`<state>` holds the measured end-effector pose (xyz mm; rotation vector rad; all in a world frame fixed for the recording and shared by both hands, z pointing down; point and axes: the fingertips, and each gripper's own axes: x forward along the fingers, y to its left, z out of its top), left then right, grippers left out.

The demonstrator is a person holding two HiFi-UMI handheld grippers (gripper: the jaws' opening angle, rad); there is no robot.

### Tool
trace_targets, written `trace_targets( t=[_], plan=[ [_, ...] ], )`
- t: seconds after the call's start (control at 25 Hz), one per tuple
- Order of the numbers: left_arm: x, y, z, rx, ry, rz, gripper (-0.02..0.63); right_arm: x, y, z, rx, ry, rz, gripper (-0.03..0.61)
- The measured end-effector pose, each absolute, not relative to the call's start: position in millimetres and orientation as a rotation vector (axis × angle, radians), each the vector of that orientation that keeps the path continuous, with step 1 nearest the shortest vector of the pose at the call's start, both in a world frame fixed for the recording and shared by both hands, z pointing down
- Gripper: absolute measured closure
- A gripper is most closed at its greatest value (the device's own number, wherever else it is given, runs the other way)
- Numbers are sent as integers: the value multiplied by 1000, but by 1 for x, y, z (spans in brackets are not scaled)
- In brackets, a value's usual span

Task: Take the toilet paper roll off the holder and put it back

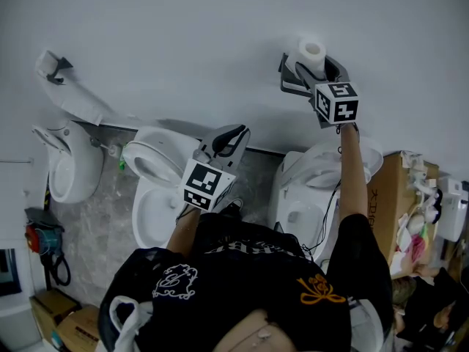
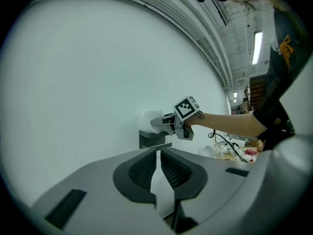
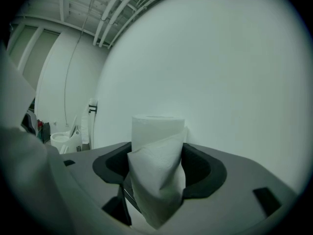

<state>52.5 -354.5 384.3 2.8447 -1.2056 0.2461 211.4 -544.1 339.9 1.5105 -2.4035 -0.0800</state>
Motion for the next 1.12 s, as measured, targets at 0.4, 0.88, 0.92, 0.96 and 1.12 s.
trace_targets(
  t=[0.4,0.88,0.92,0.96,1.12],
  plan=[
    [51,-345,380,2855,-1208,235,577,218,-539,339,1579,-2382,-54,236],
    [54,-323,379,2866,-1185,251,577,227,-479,307,1644,-2459,-98,227],
    [55,-320,380,2867,-1181,253,577,225,-471,305,1642,-2476,-101,227],
    [56,-318,380,2870,-1177,252,577,222,-461,303,1635,-2494,-101,230],
    [57,-303,380,2871,-1175,252,577,208,-417,304,1579,-2551,-105,268]
  ],
)
